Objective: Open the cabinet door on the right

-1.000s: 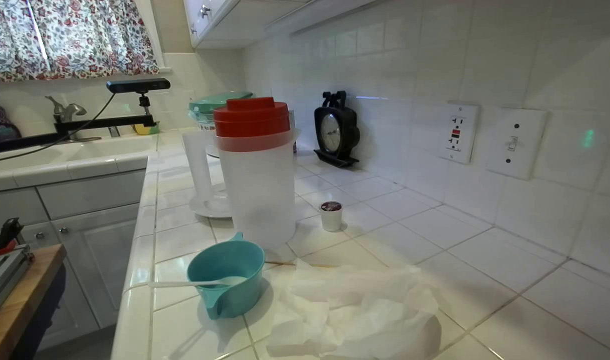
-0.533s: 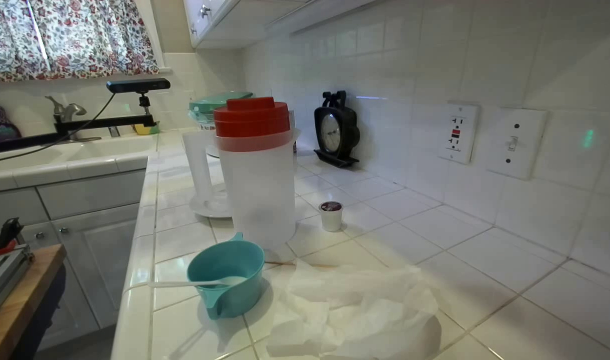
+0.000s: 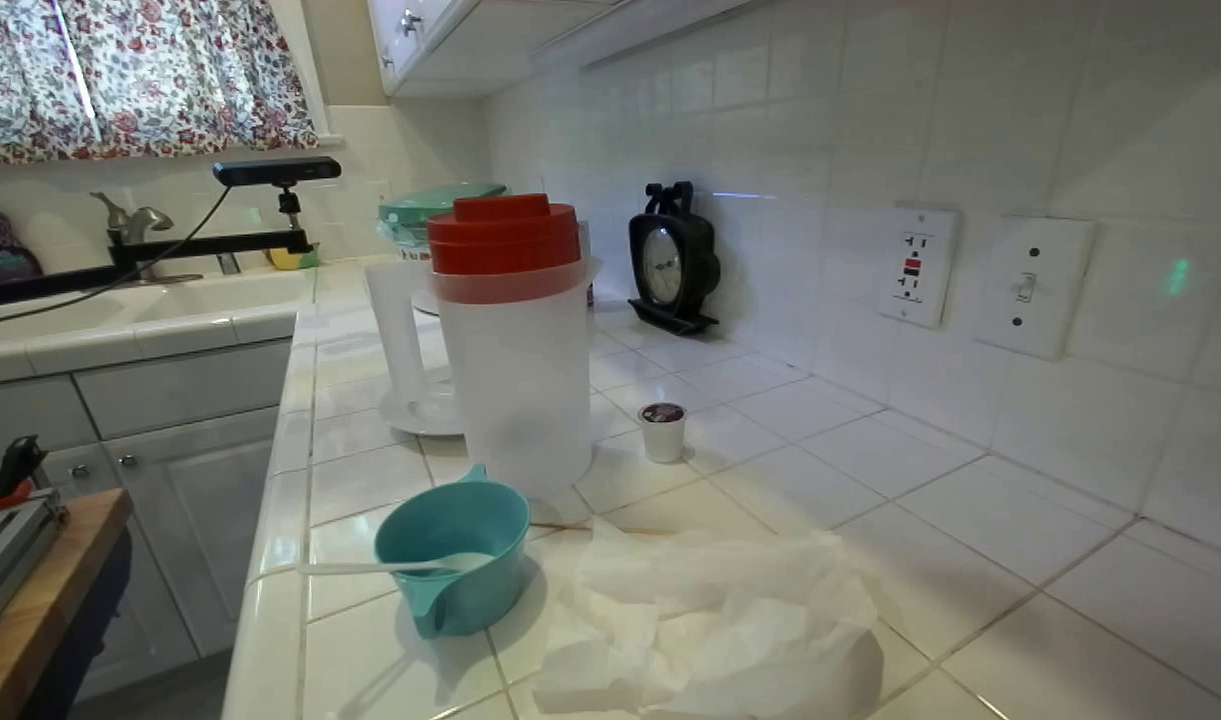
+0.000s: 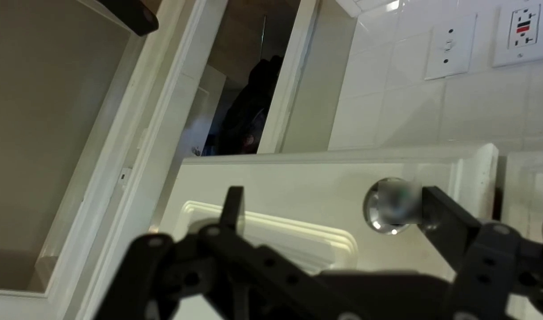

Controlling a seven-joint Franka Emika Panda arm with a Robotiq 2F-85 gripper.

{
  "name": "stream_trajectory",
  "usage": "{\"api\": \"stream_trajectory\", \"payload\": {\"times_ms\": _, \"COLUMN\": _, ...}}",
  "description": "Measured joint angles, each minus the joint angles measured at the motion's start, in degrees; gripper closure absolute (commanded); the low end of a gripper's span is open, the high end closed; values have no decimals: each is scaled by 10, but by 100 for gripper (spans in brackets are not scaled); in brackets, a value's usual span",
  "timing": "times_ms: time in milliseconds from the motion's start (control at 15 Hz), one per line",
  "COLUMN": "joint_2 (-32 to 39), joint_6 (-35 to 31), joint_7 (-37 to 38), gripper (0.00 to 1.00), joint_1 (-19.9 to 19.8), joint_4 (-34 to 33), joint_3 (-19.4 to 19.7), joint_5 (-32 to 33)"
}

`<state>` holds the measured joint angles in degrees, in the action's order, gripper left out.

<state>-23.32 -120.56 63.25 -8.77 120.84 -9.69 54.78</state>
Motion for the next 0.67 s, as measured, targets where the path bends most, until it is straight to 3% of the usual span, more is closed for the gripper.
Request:
{"api": "stream_trajectory", "payload": {"times_ms": 133, "joint_2": 1, "joint_6": 0, "joint_7": 8, "gripper": 19, "joint_1": 1, "joint_4": 0, "joint_3": 0, "joint_5": 5}}
{"api": "stream_trajectory", "payload": {"times_ms": 200, "joint_2": 1, "joint_6": 0, "joint_7": 12, "gripper": 34, "joint_1": 1, "joint_4": 0, "joint_3": 0, "joint_5": 7}}
{"api": "stream_trajectory", "payload": {"times_ms": 400, "joint_2": 4, "joint_6": 0, "joint_7": 24, "gripper": 34, "joint_1": 12, "joint_4": -2, "joint_3": 0, "joint_5": 9}}
{"api": "stream_trajectory", "payload": {"times_ms": 667, "joint_2": 8, "joint_6": -1, "joint_7": 30, "gripper": 25, "joint_1": 16, "joint_4": -4, "joint_3": 3, "joint_5": 11}}
